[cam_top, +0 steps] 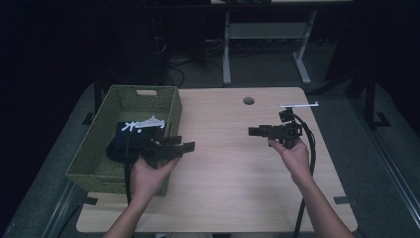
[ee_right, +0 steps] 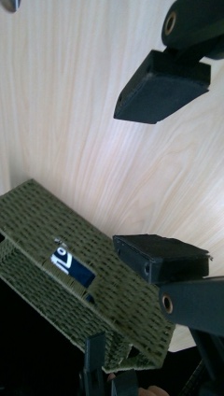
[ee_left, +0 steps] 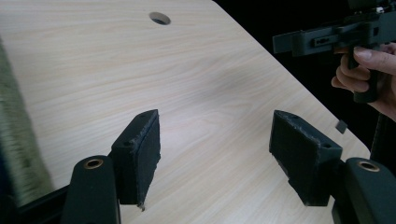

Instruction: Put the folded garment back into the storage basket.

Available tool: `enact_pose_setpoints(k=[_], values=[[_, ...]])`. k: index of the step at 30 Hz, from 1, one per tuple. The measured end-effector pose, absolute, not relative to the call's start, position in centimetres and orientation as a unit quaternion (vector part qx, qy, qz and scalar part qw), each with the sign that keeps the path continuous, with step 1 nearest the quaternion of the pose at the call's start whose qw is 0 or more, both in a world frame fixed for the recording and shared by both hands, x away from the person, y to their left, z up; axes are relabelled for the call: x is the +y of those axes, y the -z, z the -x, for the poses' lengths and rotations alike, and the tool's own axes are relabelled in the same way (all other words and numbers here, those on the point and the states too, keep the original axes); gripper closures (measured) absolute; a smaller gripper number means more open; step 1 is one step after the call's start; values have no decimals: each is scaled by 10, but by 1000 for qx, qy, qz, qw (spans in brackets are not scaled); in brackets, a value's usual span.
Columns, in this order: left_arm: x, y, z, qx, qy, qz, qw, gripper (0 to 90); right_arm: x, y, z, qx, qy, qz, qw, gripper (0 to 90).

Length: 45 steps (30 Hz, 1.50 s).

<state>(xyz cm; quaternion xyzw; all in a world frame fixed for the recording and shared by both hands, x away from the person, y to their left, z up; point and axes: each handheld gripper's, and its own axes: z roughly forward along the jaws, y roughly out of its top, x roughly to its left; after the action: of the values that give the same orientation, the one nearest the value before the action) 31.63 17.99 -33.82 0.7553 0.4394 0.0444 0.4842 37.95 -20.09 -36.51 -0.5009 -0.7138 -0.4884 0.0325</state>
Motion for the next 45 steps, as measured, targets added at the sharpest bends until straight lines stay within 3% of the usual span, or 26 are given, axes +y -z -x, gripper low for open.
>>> enact_pose_setpoints(k=[23,45], values=[[139,363,-320,425,-16,-769,477,287,-245,396,-359,-698,479,532,34,299],[131,378,-320,427,-11,-765,483,282,-275,421,-339,-683,472,556,36,295]])
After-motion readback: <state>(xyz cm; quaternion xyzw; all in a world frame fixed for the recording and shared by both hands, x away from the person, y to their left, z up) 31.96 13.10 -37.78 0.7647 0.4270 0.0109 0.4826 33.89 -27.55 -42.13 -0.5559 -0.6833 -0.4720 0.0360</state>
